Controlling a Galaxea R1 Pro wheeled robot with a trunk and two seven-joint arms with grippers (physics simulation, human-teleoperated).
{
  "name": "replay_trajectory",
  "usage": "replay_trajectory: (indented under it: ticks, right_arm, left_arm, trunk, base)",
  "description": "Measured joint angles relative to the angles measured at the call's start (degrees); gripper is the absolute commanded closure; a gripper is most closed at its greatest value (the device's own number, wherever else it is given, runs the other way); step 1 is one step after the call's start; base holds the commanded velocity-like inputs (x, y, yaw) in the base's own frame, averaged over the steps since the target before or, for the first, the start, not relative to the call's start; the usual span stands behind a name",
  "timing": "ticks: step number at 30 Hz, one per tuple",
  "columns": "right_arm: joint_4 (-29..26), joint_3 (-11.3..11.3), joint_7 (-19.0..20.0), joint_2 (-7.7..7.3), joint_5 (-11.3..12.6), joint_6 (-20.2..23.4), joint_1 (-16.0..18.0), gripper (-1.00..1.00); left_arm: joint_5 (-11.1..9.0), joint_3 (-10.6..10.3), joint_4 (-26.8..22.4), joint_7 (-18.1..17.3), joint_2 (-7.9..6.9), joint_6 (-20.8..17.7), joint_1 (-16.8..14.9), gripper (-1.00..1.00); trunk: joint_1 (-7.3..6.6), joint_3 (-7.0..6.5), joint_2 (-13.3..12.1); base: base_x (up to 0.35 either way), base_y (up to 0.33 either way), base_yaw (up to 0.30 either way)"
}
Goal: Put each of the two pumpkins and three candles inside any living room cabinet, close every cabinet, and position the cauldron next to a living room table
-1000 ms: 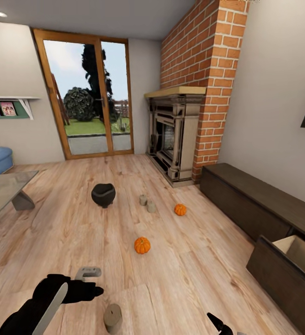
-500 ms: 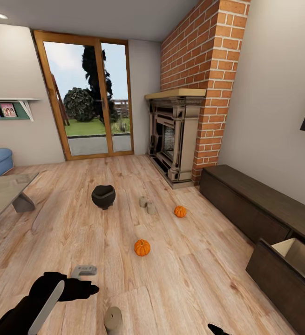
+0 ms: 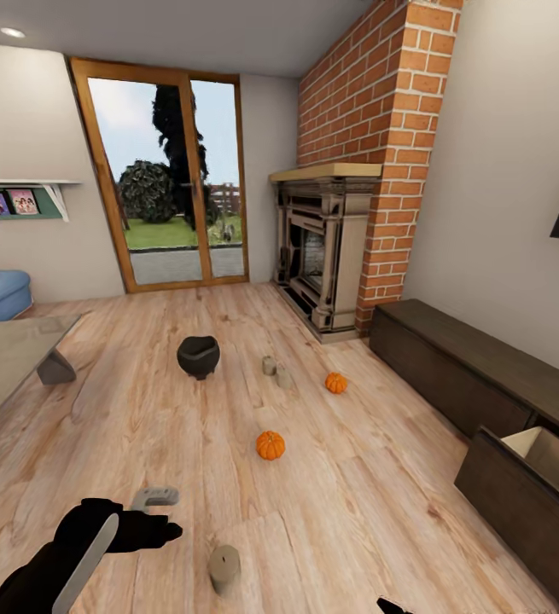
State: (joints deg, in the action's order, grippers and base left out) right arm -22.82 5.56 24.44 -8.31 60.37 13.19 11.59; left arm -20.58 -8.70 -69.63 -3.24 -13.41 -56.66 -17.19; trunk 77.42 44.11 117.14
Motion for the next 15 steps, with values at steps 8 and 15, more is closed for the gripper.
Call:
replay_trajectory:
  ticks: [8,15]
  right_arm:
    - [0.01,0.00,-1.88,0.03,-2.32,-0.10,0.01,-1.00]
    - [0.10,0.00,-4.32,0.03,-5.27,-2.89,0.01,-1.00]
  left_arm:
    - [0.07,-0.01,-0.04,-0.02,-0.09,0.04,0.02,-1.00]
    - [0.10,0.00,-0.05,-0.02,-0.09,0.02,0.02,-1.00]
  trunk:
    - [-0.01,0.00,0.00]
    - [0.00,0.00,0.00]
  base:
    - [-0.014,0.076,0.189]
    - [-0.044,0.207,0.281]
